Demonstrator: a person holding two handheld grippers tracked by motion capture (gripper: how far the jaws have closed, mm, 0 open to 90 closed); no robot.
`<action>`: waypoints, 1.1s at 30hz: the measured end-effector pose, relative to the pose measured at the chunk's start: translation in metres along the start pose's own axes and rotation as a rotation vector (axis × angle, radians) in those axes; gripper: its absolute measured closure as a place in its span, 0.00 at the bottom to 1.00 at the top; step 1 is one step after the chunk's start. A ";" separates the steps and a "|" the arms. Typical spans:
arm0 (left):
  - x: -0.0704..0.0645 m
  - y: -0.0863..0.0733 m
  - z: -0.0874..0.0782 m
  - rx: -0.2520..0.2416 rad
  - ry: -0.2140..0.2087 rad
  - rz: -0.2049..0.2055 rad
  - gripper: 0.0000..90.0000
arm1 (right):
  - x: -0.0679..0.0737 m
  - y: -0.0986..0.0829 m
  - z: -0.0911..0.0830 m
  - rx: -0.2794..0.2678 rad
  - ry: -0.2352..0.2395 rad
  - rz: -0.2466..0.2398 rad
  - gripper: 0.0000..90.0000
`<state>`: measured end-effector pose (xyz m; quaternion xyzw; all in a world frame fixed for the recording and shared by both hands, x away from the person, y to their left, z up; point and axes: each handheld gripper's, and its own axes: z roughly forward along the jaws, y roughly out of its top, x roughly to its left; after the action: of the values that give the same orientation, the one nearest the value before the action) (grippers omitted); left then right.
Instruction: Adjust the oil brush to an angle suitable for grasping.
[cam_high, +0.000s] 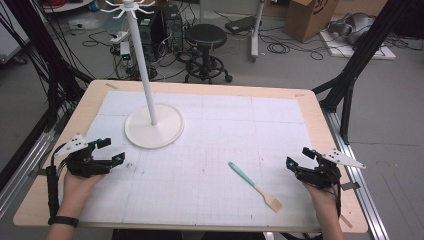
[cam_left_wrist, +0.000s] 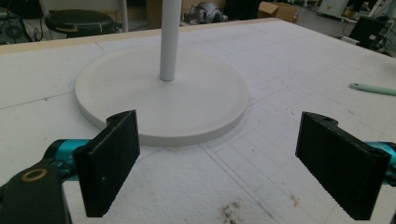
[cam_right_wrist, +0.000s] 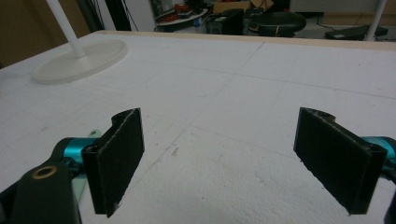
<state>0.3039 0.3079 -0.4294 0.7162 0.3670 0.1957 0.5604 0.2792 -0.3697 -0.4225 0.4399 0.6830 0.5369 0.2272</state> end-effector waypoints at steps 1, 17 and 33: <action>0.000 0.000 0.000 -0.001 0.001 -0.001 0.16 | 0.000 0.000 0.000 0.000 0.000 0.000 0.17; 0.000 0.000 -0.001 0.004 0.010 0.018 0.16 | 0.003 0.004 -0.004 -0.002 0.010 0.002 0.15; 0.002 -0.001 -0.001 0.005 0.020 0.034 0.17 | 0.013 0.004 0.000 0.039 0.087 -0.012 0.15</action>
<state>0.3048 0.3104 -0.4301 0.7217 0.3611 0.2115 0.5514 0.2737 -0.3584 -0.4165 0.4163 0.7052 0.5407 0.1921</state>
